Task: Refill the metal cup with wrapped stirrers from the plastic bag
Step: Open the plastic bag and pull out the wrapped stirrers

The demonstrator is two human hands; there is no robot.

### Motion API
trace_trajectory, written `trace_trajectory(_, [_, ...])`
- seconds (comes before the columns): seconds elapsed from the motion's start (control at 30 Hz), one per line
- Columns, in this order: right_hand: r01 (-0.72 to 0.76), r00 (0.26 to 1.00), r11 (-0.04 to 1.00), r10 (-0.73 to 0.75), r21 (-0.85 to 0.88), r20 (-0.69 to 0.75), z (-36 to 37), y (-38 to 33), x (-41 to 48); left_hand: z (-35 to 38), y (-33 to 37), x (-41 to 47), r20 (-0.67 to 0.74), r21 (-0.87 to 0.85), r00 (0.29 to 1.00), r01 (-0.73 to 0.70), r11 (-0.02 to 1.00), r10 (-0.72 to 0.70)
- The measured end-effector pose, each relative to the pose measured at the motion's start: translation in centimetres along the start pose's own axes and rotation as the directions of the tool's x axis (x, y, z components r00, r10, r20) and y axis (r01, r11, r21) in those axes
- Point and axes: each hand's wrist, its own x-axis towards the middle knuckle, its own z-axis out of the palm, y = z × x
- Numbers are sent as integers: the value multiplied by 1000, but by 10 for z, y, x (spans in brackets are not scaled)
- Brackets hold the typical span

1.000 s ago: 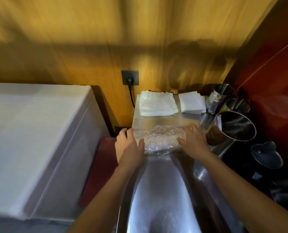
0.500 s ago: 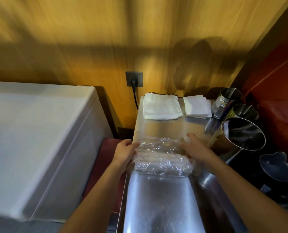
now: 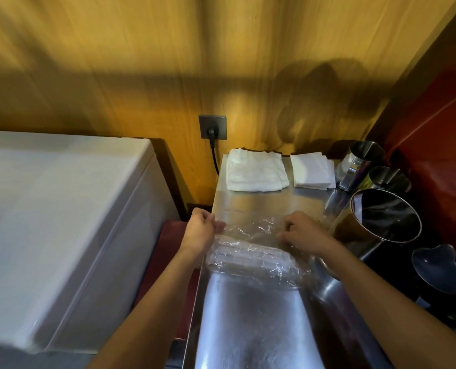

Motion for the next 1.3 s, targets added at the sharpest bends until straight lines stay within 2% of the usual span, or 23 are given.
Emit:
trace_trajectory(0.1, [31, 998, 991, -25, 128, -52, -9, -11, -3, -1, 10, 1, -10, -60, 1000, -24, 998, 23])
trace_trajectory(0.23, [136, 988, 973, -121, 186, -93, -24, -20, -12, -9, 32, 1, -66, -121, 994, -97, 988, 89])
trace_trajectory(0.37, [252, 964, 884, -194, 393, -181, -37, -29, -19, -15, 56, -4, -128, -132, 980, -171, 976, 154])
trace_trajectory(0.43, [248, 968, 856, -210, 454, -135, -43, -33, -19, -16, 67, -7, -155, -204, 971, -212, 956, 182])
trace_trajectory(0.5, [197, 976, 908, -218, 369, 17, -46, -36, -17, -14, 73, -10, -141, -284, 970, -232, 930, 199])
trace_trajectory(0.57, [203, 974, 964, -217, 173, 68, -46, -37, -15, -11, 75, -12, -105, -267, 969, -242, 933, 222])
trace_trajectory(0.63, [228, 973, 965, -229, 127, -3, -46, -37, -15, -11, 73, -14, -22, -222, 969, -246, 944, 247])
trace_trajectory(0.7, [256, 967, 952, -249, 167, -62, -47, -38, -17, -16, 70, -15, 162, -199, 957, -209, 958, 243])
trace_trajectory(0.77, [293, 955, 937, -278, 192, -103, -53, -42, -22, -25, 64, -15, 386, -157, 897, -164, 974, 213])
trace_trajectory(0.83, [309, 947, 937, -289, 163, -137, -61, -47, -24, -30, 56, -14, 498, -26, 850, -184, 982, 173])
trace_trajectory(0.9, [300, 943, 950, -281, 90, -179, -68, -51, -25, -28, 49, -14, 460, 44, 867, -238, 970, 192])
trace_trajectory(1.0, [295, 906, 954, -298, -57, -299, -72, -58, -29, -23, 44, -15, 273, -94, 928, -237, 967, 254])
trace_trajectory(1.1, [324, 779, 933, -356, -155, -516, -68, -57, -32, -27, 50, -13, 178, -209, 943, -243, 947, 281])
trace_trajectory(1.2, [344, 677, 937, -209, 53, -706, -61, -55, -39, -32, 60, -13, 152, -223, 929, -300, 928, 337])
trace_trajectory(1.3, [345, 648, 892, -1, 292, -762, -49, -54, -44, -35, 69, -19, 182, -298, 909, -314, 901, 376])
